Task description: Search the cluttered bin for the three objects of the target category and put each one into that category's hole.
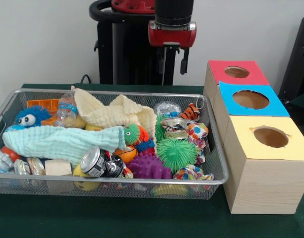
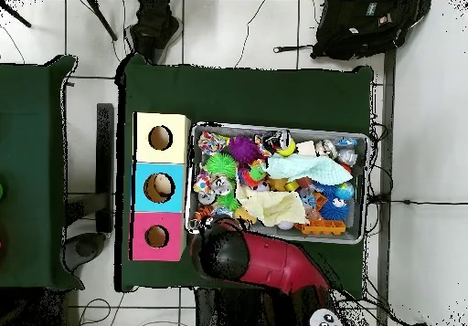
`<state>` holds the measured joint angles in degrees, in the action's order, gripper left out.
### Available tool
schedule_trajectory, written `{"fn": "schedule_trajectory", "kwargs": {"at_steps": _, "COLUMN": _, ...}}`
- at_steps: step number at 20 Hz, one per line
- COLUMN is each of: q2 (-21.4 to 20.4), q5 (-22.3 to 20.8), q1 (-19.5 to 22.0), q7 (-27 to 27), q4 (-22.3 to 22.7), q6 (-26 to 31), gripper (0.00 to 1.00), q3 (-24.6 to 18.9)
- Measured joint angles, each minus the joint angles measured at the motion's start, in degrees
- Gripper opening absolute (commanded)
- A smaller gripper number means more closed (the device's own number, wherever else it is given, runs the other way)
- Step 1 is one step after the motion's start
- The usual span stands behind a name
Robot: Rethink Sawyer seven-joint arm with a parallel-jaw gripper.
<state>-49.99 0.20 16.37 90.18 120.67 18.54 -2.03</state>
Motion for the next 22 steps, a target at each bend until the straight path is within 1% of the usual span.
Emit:
{"fn": "schedule_trajectory", "kwargs": {"at_steps": 10, "q2": 3.3, "q5": 0.0, "q1": 1.0, "q7": 0.0, "q4": -4.0, "q6": 0.0, "gripper": 1.00, "q3": 0.0}}
{"fn": "schedule_trajectory", "kwargs": {"at_steps": 15, "q2": 4.9, "q5": 0.0, "q1": 1.0, "q7": 0.0, "q4": -5.3, "q6": 0.0, "gripper": 1.00, "q3": 0.0}}
{"fn": "schedule_trajectory", "kwargs": {"at_steps": 22, "q2": 6.6, "q5": 0.0, "q1": 1.1, "q7": 0.0, "q4": -5.6, "q6": -0.8, "gripper": 1.00, "q3": -0.3}}
